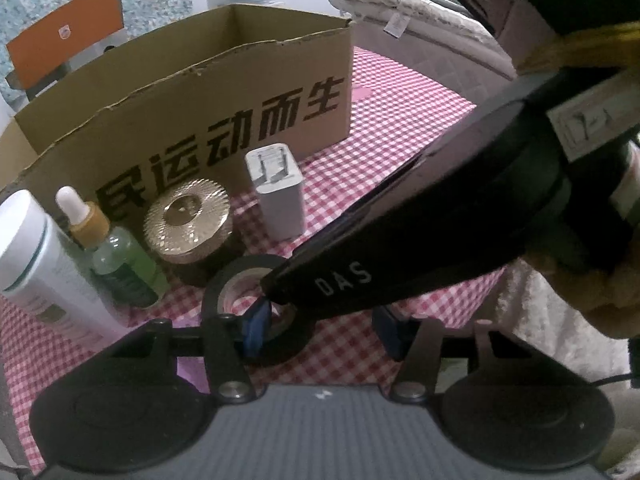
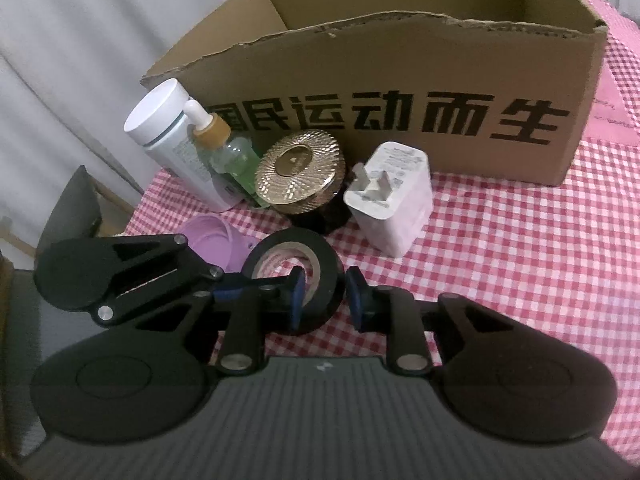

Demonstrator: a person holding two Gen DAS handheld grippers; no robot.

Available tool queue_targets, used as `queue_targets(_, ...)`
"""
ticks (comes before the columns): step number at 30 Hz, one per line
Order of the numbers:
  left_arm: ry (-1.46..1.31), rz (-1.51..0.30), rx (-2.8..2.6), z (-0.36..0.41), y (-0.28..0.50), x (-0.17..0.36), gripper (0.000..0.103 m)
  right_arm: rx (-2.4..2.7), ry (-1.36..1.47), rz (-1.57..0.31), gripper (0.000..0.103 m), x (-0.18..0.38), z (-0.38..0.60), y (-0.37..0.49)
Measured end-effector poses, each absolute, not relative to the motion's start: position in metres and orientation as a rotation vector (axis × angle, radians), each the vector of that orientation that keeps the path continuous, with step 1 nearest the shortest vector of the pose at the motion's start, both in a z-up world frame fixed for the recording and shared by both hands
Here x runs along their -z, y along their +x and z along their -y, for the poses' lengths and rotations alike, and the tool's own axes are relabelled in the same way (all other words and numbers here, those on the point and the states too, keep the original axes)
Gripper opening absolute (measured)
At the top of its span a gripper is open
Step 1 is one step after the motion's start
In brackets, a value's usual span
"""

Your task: Organize rigid objects

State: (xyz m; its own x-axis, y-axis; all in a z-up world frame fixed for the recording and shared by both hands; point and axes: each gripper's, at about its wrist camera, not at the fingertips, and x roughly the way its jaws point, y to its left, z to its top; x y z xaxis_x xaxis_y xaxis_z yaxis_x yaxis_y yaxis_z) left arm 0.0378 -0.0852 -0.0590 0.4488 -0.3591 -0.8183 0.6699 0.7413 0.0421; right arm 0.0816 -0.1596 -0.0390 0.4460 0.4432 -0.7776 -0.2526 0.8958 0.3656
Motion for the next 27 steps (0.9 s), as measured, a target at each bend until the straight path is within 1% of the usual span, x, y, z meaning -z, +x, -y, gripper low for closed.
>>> queue_targets(14,0.401,-0.843,0.774,0.127,0.029,0.063,0.057,-0.311,0.292,-0.996,0.021,0.039,0.221,0.057)
queue_targets(17,0.408,-0.826,0.774,0.124,0.026,0.061,0.061,-0.311,0.316,-0.979,0.021,0.04,0.228,0.053)
queue_targets(19,0.411,-0.808,0.769,0.122,0.027,0.058,0.068,-0.316,0.333,-0.964,0.022,0.042,0.231,0.05)
queue_targets(20,0.408,-0.796,0.765,0.12,0.026,0.056,0.069,-0.32,0.348,-0.958,0.023,0.042,0.234,0.048)
queue_targets(22,0.398,-0.776,0.756,0.115,0.023,0.055,0.073,-0.333,0.398,-0.948,0.027,0.044,0.24,0.047)
queue_targets(25,0.375,-0.774,0.75,0.109,0.023,0.052,0.075,-0.355,0.474,-0.939,0.035,0.048,0.246,0.048)
queue_targets(27,0.354,-0.779,0.755,0.103,0.023,0.05,0.075,-0.377,0.516,-0.925,0.052,0.05,0.25,0.046)
